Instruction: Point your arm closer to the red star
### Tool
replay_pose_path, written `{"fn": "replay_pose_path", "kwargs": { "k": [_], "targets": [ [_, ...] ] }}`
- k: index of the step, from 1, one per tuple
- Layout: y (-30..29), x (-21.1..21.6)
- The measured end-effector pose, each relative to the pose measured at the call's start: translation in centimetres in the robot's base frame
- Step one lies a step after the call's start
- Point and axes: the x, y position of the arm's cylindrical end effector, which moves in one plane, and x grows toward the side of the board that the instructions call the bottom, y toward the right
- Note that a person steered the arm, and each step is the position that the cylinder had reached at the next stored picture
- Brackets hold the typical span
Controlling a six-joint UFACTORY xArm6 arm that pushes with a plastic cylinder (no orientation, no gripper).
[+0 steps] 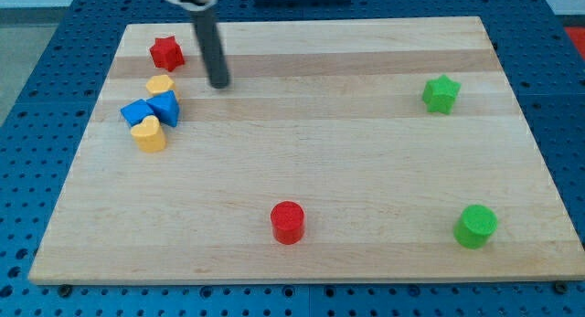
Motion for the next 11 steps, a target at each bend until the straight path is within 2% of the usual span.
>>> {"fn": "replay_pose_path", "kwargs": {
  "k": [1,2,3,4,6,7,9,11],
  "targets": [
    [2.0,-0.1],
    [1.8,-6.4],
    [-0.8,-13.8],
    [-1.7,-14.2],
    [-16.6,-12.7],
    [-21.0,-12.0],
    [-18.0,-10.4],
    [-10.7,-11.2]
  ]
}}
